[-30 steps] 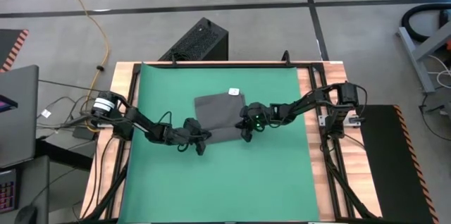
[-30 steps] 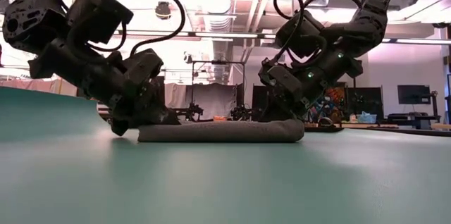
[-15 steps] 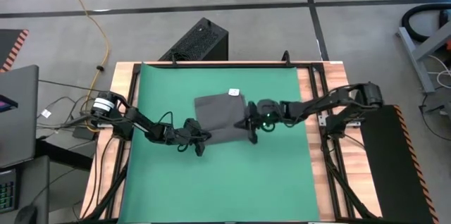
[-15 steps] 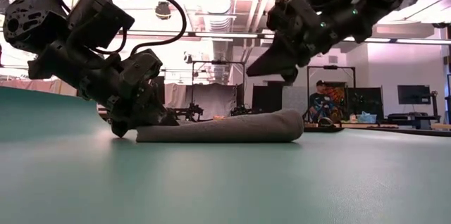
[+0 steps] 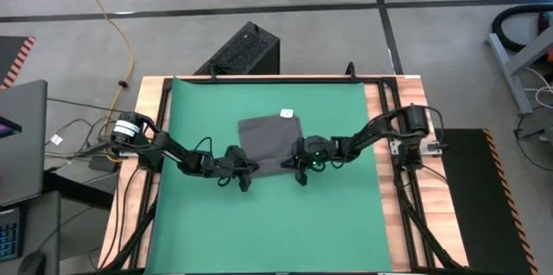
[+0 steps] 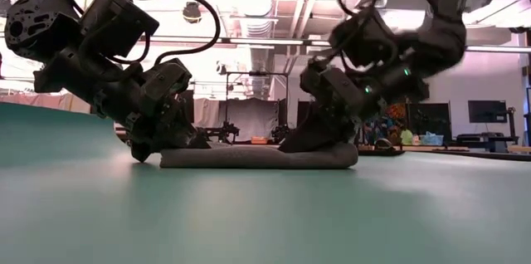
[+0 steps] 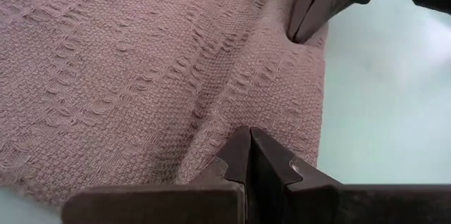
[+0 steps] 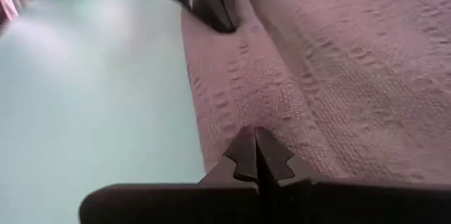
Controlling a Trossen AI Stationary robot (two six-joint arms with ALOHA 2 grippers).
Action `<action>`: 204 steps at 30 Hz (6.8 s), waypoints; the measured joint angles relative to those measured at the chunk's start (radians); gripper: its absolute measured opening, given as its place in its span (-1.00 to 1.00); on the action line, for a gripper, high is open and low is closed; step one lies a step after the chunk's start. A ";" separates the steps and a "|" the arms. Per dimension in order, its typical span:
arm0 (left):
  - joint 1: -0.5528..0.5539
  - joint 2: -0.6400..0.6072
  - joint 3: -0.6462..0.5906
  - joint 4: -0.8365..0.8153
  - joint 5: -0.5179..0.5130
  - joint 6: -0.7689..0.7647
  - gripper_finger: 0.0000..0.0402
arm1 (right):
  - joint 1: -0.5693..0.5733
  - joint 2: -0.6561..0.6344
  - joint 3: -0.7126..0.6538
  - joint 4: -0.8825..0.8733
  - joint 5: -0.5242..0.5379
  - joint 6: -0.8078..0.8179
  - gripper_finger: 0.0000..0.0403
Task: Roll towel
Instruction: Roll the gray towel
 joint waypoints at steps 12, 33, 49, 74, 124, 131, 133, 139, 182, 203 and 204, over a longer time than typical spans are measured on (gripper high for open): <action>0.001 0.000 0.001 -0.025 0.062 0.069 -1.00 | -0.033 0.204 -0.202 0.573 0.004 0.183 -0.98; 0.138 0.003 0.051 -0.033 0.189 0.329 -1.00 | 0.074 0.194 -0.174 0.468 0.166 0.178 -0.98; 0.170 0.001 0.056 -0.079 0.238 0.364 -1.00 | 0.053 0.094 -0.159 0.235 0.147 0.109 -0.99; 0.172 0.001 0.054 -0.085 0.252 0.373 -1.00 | -0.053 -0.621 -0.170 -0.257 -0.079 -0.383 -0.39; 0.172 0.003 0.051 -0.052 0.310 0.332 -1.00 | 0.093 -0.229 -0.163 -0.297 0.336 -0.337 -0.67; 0.169 -0.032 0.048 0.073 0.350 0.123 -1.00 | 0.095 -0.308 -0.168 -0.381 0.260 -0.182 -0.67; 0.169 -0.066 0.052 0.072 0.349 0.099 -1.00 | 0.095 -0.325 -0.168 -0.406 0.254 -0.162 -0.67; 0.160 -0.137 0.056 0.012 0.261 0.180 -1.00 | 0.080 -0.372 -0.169 -0.471 0.128 -0.104 -0.67; 0.127 -0.114 0.097 -0.087 0.331 0.531 -1.00 | -0.005 -0.383 -0.085 -0.649 -0.224 -0.089 -0.67; 0.184 0.155 0.272 -0.123 0.526 0.637 -1.00 | 0.011 -0.396 -0.083 -0.716 -0.277 -0.086 -0.67; 0.186 0.156 0.273 -0.139 0.542 0.609 -1.00 | 0.011 -0.405 -0.083 -0.733 -0.279 -0.069 -0.67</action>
